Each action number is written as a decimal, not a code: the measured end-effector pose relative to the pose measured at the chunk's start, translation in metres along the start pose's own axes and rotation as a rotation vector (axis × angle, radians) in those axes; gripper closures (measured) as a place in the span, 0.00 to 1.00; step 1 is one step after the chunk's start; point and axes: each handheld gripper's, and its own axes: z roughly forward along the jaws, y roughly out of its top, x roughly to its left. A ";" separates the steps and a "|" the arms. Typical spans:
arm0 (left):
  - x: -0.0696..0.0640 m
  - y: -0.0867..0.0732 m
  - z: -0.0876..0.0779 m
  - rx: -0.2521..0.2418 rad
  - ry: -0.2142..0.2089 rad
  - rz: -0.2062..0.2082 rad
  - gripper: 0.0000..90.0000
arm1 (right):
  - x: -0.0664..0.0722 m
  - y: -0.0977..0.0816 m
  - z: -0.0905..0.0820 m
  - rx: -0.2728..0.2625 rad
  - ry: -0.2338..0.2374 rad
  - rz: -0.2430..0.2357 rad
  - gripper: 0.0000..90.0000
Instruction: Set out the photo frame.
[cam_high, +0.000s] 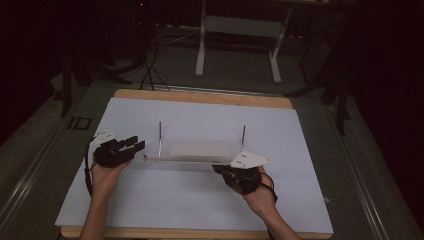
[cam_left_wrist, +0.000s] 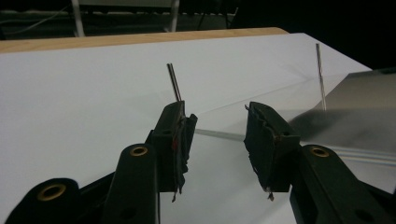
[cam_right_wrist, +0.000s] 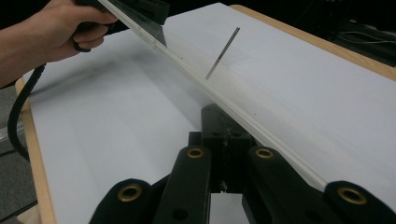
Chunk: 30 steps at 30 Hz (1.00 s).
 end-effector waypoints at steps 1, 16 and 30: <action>0.000 0.000 -0.001 0.001 0.000 0.000 0.64 | 0.000 0.001 0.000 0.001 -0.001 -0.003 1.00; -0.002 -0.006 -0.002 -0.001 -0.040 0.050 0.63 | -0.011 0.015 0.003 -0.020 -0.017 0.011 1.00; -0.026 0.004 0.010 -0.001 -0.015 0.174 0.52 | -0.018 0.025 0.006 -0.031 -0.020 0.020 1.00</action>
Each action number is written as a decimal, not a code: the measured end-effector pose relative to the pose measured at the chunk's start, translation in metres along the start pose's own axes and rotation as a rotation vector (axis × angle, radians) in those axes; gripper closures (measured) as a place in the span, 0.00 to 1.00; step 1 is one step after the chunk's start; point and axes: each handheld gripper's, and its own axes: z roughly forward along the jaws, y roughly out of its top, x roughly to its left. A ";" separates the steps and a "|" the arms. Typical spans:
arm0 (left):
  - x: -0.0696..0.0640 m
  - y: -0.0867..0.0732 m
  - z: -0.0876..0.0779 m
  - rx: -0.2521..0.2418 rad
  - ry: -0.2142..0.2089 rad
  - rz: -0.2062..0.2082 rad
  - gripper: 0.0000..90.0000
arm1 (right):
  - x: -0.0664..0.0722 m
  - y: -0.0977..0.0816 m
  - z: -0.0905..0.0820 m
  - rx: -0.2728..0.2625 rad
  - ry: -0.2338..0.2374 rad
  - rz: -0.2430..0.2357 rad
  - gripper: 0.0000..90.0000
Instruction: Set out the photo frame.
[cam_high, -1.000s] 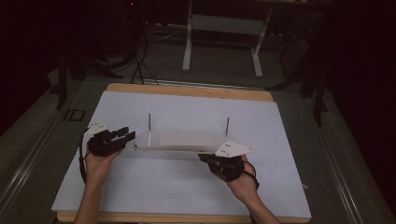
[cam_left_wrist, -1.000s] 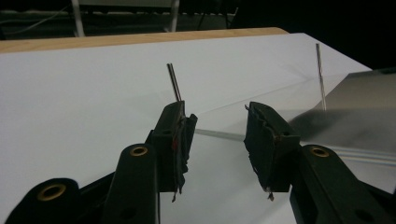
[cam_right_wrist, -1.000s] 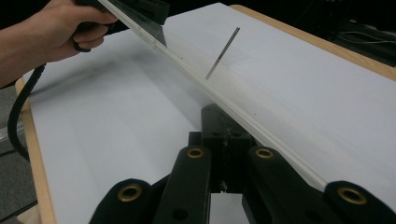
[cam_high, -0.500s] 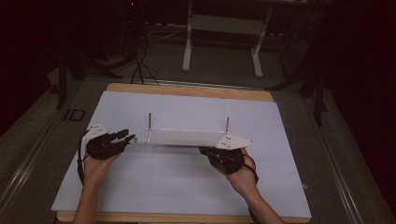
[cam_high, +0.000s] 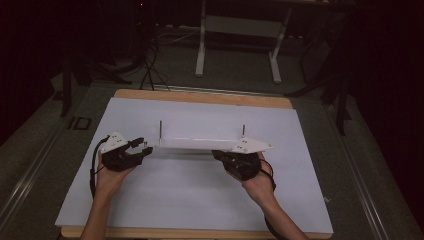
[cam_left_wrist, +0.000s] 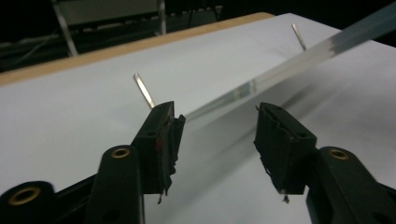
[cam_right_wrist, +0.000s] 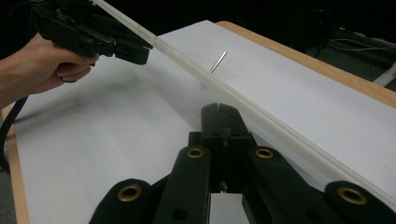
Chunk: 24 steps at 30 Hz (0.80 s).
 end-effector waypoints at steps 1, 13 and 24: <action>-0.001 0.001 0.001 -0.003 0.000 0.006 0.50 | 0.000 0.001 0.000 -0.002 -0.001 -0.001 1.00; -0.005 0.011 0.022 -0.067 -0.051 0.030 0.38 | -0.004 0.008 0.003 -0.009 -0.003 0.006 1.00; -0.005 0.017 0.029 -0.086 -0.037 0.024 0.42 | -0.008 0.014 0.003 -0.022 -0.033 -0.008 0.97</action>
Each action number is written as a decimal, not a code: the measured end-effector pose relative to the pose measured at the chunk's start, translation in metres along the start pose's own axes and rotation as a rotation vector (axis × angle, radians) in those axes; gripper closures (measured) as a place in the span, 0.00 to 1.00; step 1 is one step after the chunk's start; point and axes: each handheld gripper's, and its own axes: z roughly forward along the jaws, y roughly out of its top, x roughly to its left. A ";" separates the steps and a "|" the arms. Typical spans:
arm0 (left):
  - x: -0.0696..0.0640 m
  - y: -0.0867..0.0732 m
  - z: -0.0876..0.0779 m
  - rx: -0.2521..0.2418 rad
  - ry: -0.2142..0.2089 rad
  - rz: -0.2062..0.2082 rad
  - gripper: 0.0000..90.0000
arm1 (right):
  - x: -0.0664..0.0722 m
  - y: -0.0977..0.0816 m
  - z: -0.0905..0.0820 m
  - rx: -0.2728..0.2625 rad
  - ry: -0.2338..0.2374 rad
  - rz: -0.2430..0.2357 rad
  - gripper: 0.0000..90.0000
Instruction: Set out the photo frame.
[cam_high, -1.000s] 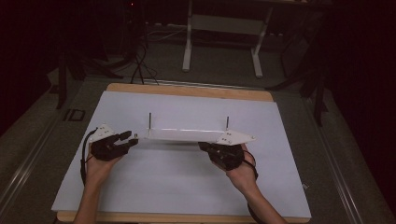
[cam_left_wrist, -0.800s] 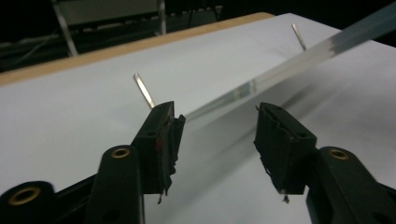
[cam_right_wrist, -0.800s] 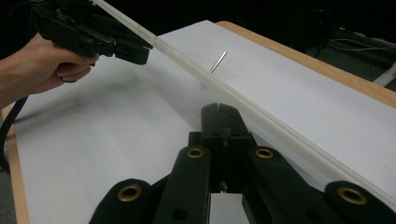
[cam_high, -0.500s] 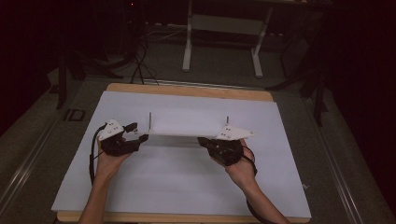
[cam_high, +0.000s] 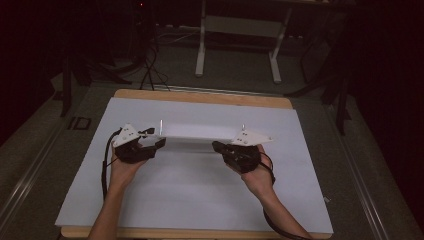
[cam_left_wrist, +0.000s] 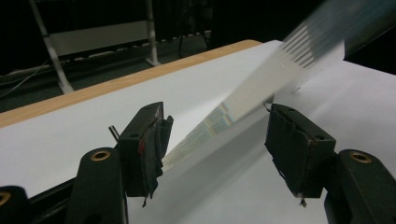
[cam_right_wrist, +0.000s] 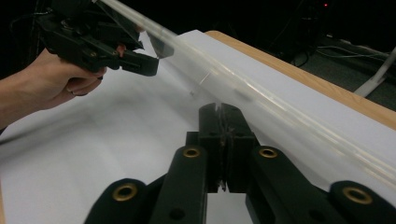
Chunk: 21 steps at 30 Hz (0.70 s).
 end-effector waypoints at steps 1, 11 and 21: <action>0.001 0.001 0.001 -0.001 0.002 -0.002 0.42 | 0.000 -0.001 0.000 -0.001 -0.002 0.000 0.96; 0.005 0.008 0.006 -0.009 0.023 -0.032 0.43 | -0.011 -0.013 -0.003 0.026 -0.057 -0.010 0.87; 0.008 0.012 0.009 -0.004 0.030 -0.036 0.44 | -0.037 -0.027 -0.008 0.041 -0.135 0.016 0.81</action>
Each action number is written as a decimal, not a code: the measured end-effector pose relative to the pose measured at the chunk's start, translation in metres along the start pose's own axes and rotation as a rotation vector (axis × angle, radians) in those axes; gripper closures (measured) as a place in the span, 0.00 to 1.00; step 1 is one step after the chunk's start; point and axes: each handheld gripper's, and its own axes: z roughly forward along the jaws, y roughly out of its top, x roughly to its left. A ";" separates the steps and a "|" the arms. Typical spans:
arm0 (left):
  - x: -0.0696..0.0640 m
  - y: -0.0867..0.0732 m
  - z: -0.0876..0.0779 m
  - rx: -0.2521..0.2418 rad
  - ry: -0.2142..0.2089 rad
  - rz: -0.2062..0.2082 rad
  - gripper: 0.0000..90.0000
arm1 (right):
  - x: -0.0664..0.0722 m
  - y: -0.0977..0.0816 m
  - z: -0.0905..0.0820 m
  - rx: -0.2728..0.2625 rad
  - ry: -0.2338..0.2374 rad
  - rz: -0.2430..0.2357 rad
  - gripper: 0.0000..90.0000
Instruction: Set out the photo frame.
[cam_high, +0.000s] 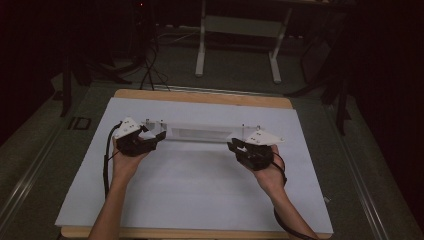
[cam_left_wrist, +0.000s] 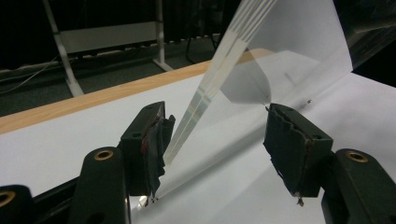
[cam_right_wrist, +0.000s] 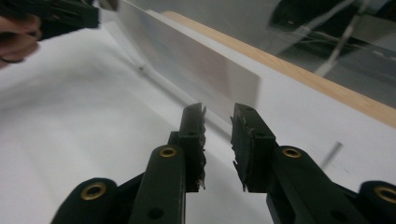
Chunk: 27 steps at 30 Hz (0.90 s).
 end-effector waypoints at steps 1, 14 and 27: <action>0.000 0.000 0.000 -0.001 0.002 -0.001 0.44 | -0.003 -0.002 0.000 0.005 -0.009 0.001 0.81; 0.003 0.004 0.003 0.003 0.008 -0.007 0.45 | -0.031 -0.021 0.004 0.043 -0.081 0.051 0.78; 0.005 0.007 0.006 0.006 0.019 -0.017 0.45 | -0.053 -0.034 0.000 0.037 -0.121 0.085 0.76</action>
